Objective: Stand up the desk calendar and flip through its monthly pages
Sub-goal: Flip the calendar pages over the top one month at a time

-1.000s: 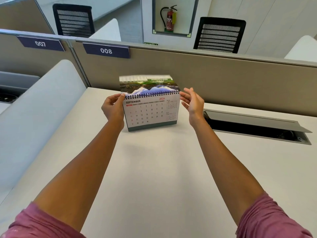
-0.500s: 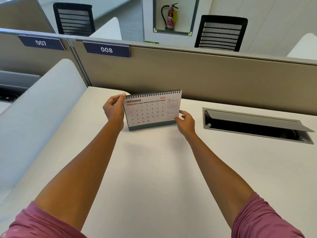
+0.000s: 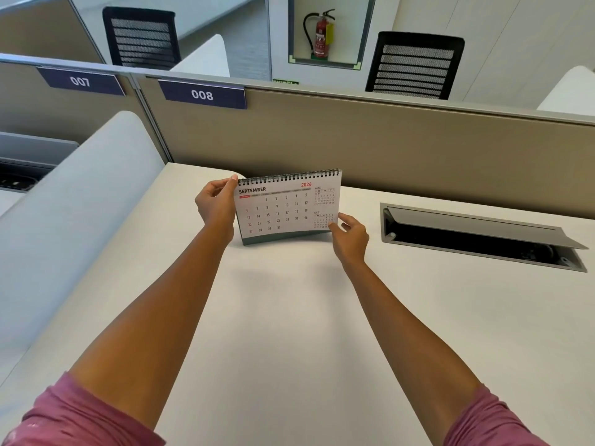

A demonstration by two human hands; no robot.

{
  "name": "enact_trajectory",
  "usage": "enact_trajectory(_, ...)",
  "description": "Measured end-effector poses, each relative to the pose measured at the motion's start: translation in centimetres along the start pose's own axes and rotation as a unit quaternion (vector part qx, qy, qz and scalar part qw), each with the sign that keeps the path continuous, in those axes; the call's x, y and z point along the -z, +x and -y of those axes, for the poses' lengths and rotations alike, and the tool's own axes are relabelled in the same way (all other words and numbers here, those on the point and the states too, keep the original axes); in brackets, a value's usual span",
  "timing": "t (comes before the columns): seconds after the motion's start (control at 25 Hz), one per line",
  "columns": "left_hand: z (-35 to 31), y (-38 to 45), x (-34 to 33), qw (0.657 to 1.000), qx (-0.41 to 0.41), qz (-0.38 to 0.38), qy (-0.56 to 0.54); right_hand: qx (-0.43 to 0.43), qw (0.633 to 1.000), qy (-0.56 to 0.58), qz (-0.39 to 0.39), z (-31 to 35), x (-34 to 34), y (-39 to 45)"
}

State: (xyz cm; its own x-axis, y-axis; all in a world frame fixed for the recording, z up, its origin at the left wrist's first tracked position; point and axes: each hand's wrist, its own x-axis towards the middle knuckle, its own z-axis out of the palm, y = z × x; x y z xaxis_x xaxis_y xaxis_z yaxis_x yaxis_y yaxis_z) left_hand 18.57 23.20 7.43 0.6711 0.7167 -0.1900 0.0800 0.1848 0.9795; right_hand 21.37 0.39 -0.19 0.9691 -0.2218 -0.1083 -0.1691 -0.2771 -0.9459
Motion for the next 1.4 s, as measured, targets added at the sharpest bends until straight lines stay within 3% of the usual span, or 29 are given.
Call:
enact_trajectory(0.28, -0.4, -0.1, 0.1, 1.000, 0.004, 0.000, 0.000, -0.048, 0.993, 0.066, -0.084, -0.5, 0.6, -0.7)
enact_trajectory(0.88, -0.1, -0.4, 0.0, 1.000, -0.004, -0.005, 0.004, 0.009, 0.997, 0.051, -0.065, -0.1, 1.7, -1.7)
enact_trajectory(0.96, 0.0, -0.4, 0.0, 1.000, -0.006, -0.007, 0.007, -0.025, 0.994, 0.086, -0.057, 0.4, 2.2, -1.9)
enact_trajectory(1.16, 0.3, -0.5, 0.4, 1.000, -0.009, -0.001, 0.018, -0.187, 0.951, 0.227, 0.098, 2.6, 4.5, -1.6)
enact_trajectory(1.4, -0.2, -0.8, 0.5, 1.000, 0.006, 0.010, 0.020, -0.197, 0.929, 0.174, 0.261, 4.2, 5.4, -0.8)
